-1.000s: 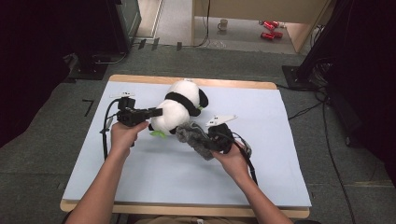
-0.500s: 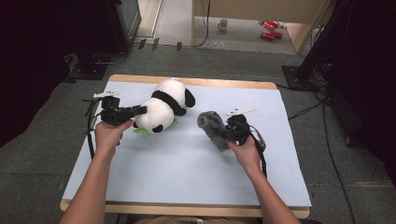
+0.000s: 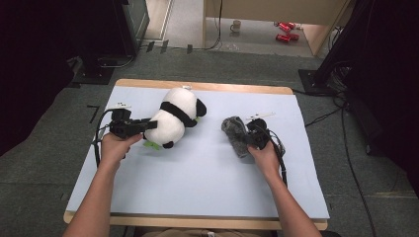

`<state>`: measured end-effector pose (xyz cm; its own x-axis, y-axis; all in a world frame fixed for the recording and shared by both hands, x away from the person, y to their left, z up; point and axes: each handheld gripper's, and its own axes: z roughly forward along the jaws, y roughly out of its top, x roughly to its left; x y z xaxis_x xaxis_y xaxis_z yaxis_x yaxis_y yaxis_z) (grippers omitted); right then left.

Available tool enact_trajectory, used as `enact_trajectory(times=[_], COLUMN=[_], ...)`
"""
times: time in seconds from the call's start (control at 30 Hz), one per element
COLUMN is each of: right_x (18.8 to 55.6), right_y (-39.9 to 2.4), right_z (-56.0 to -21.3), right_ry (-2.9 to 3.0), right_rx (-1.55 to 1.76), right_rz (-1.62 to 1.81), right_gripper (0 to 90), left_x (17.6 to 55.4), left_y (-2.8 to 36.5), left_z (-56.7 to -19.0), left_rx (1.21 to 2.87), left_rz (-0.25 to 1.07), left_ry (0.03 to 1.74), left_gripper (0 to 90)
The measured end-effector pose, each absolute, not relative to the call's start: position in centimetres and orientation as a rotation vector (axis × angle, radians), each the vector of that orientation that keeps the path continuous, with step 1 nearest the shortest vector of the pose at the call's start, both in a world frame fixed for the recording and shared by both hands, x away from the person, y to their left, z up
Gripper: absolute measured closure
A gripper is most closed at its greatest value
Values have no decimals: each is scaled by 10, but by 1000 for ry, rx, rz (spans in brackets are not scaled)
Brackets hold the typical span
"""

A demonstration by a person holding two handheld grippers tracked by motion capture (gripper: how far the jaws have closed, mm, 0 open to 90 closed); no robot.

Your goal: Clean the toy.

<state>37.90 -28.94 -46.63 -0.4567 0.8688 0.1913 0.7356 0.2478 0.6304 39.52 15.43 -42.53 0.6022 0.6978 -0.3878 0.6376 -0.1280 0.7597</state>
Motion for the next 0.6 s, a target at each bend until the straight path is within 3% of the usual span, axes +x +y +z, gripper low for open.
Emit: enact_trajectory(times=[0.23, 0.43, 0.6], right_x=[387, 389, 386], right_y=[-297, -304, -302], right_z=[-475, -476, -470], right_ry=[2294, 2291, 2297], right_rx=[1577, 1662, 1626], right_rz=[1023, 1038, 1039], right_gripper=[672, 461, 409], left_x=[394, 392, 392], left_y=[159, 160, 159], left_z=[-430, -430, -430], left_rx=[1759, 1749, 1753], left_rz=[51, 64, 74], left_ry=[1086, 1061, 1051], left_gripper=[521, 430, 368])
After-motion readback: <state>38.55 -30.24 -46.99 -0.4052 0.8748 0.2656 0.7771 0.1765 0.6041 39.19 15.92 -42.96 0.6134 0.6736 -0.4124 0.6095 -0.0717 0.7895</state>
